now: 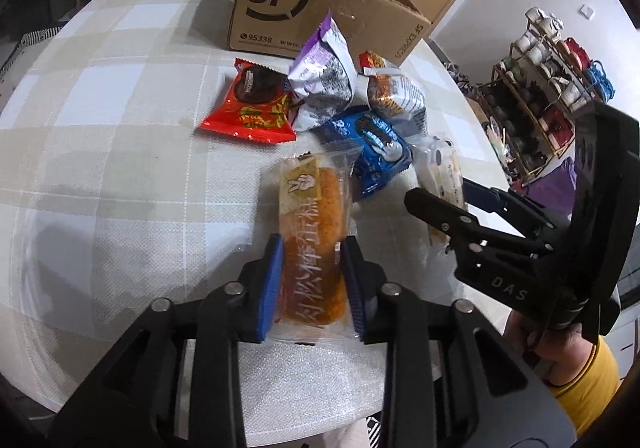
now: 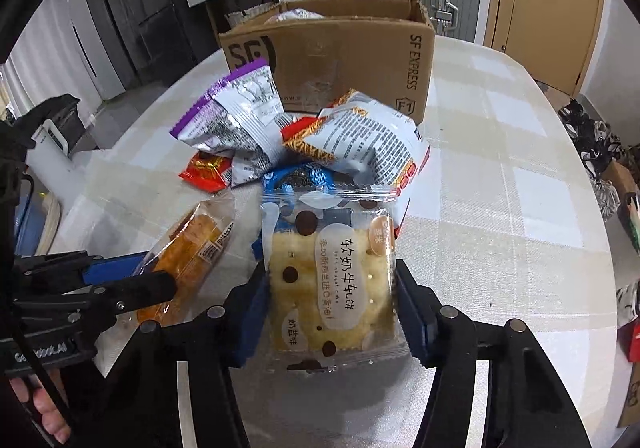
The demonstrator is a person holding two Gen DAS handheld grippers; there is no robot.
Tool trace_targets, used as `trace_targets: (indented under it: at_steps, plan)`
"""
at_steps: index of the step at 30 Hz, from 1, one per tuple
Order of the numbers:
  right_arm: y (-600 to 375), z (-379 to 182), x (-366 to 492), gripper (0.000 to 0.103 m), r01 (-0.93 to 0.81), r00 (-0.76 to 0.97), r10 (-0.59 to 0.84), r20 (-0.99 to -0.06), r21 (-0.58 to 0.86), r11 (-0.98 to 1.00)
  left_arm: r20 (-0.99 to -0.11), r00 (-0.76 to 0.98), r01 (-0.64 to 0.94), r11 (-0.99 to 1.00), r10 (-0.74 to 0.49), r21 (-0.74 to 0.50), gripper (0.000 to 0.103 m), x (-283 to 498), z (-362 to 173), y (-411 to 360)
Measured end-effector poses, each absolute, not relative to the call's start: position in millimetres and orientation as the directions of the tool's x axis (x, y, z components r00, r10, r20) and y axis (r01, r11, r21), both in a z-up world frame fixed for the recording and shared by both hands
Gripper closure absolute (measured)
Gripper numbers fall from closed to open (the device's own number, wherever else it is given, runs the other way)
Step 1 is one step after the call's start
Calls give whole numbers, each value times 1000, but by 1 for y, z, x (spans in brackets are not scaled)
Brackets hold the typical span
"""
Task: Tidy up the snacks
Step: 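Grasp the long bread roll with the left tool while the right tool grasps the cracker pack, then lift both held snacks and carry them over the cardboard box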
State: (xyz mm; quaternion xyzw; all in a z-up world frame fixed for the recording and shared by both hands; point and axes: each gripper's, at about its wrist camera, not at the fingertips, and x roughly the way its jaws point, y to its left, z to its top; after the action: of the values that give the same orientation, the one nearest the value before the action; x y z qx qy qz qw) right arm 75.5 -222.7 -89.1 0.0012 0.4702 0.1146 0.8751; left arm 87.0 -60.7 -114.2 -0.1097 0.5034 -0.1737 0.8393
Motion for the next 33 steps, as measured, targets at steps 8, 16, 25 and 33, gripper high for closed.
trace_targets:
  at_steps: [8,16,25,33]
  plan:
    - [-231,-76,65,44,-179,565,244,-788,171,969,-793,449,179,911,-411,-371,86,85,-110,-47]
    - [-232,-74,63,44,-176,575,255,-778,186,967,-760,463,199,889,-456,-411,88,80,-101,-33]
    - [-235,-57,50,44,-170,617,316,-721,270,948,-704,530,209,877,-474,-433,88,66,-80,-8]
    - [-232,-39,36,44,-173,654,343,-674,308,936,-679,592,199,895,-435,-399,88,60,-66,1]
